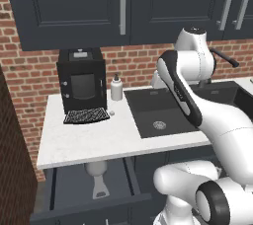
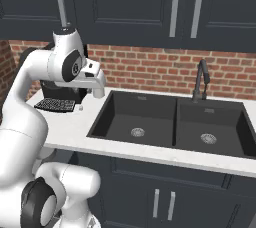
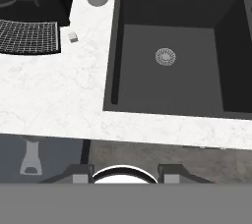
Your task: Pick the measuring cup from the drawer and place it on the counter.
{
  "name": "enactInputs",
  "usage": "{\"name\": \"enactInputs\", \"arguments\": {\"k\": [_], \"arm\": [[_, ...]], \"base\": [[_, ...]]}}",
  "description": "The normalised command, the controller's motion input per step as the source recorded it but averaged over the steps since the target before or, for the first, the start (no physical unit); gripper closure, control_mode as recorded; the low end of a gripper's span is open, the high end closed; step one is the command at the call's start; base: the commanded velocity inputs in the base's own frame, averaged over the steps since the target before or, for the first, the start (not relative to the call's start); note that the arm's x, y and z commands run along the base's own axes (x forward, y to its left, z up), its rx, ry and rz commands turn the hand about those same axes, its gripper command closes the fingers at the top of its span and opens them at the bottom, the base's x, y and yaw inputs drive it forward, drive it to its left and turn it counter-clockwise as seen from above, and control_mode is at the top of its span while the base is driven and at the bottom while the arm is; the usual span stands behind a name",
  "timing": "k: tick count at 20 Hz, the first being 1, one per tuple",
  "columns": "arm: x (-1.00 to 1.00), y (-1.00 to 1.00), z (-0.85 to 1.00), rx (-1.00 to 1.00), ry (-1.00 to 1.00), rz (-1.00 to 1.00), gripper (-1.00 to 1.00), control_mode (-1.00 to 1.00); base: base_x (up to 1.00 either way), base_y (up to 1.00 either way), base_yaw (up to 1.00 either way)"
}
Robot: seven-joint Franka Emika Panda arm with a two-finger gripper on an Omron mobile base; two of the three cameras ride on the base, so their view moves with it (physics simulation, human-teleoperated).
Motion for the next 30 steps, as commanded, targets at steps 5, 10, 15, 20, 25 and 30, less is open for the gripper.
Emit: {"name": "enactInputs", "arguments": {"k": [5, 10, 15, 20, 25, 30], "arm": [[0.00, 0.00, 0.00, 0.00, 0.00, 0.00, -1.00, 1.00], [0.00, 0.00, 0.00, 0.00, 0.00, 0.00, -1.00, 1.00], [0.00, 0.00, 0.00, 0.00, 0.00, 0.00, -1.00, 1.00], [0.00, 0.00, 0.00, 0.00, 0.00, 0.00, -1.00, 1.00], [0.00, 0.00, 0.00, 0.00, 0.00, 0.00, -1.00, 1.00], [0.00, 0.00, 0.00, 0.00, 0.00, 0.00, -1.00, 1.00]], "base": [[0.00, 0.00, 0.00], [0.00, -0.28, 0.00], [0.05, -0.69, 0.00], [0.18, -0.53, 0.00], [0.33, -0.04, 0.00], [0.42, 0.35, 0.00]]}}
